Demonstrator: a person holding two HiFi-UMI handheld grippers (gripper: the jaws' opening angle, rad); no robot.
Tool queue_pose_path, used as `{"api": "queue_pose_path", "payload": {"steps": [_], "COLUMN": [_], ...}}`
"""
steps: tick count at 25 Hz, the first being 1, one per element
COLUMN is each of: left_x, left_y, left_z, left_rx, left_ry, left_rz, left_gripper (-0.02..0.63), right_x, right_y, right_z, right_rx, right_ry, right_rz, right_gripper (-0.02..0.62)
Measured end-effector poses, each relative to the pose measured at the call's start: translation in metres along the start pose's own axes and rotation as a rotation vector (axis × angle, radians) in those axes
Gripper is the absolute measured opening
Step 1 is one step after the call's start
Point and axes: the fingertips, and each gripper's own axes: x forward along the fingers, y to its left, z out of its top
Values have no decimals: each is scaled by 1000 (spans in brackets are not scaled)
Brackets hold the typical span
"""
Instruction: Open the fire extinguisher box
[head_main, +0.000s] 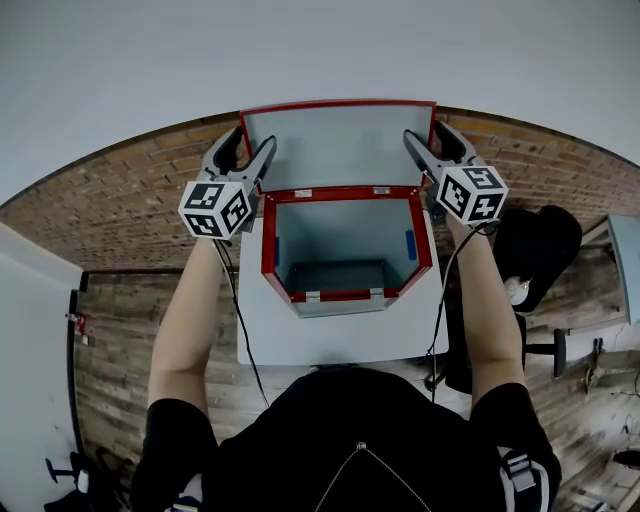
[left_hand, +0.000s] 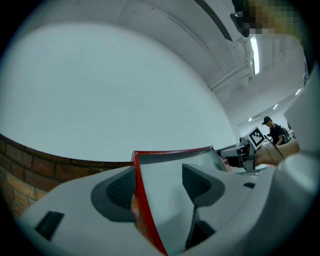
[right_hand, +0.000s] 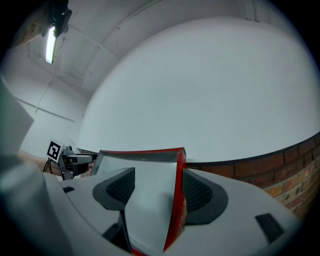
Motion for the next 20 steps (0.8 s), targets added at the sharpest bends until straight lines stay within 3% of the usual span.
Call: {"api": "queue_pose_path", "payload": {"steps": [9,14,20], "left_x": [7,0,-27], "left_y": [3,-1,-8], "left_z": [-6,-8,7], "left_rx": [44,55,52], "left_ry": [51,67,10], "left_rz": [9,6,32], "left_gripper": [330,330,330], "right_x": [6,-9,-41], "right_y": [-4,-11,6], "right_z": [-3,1,17], "right_rx": [-11,-18,-44], "right_ry": [12,-14,-49], "right_rz": [-13,-65,-13], "right_gripper": [301,301,301]}}
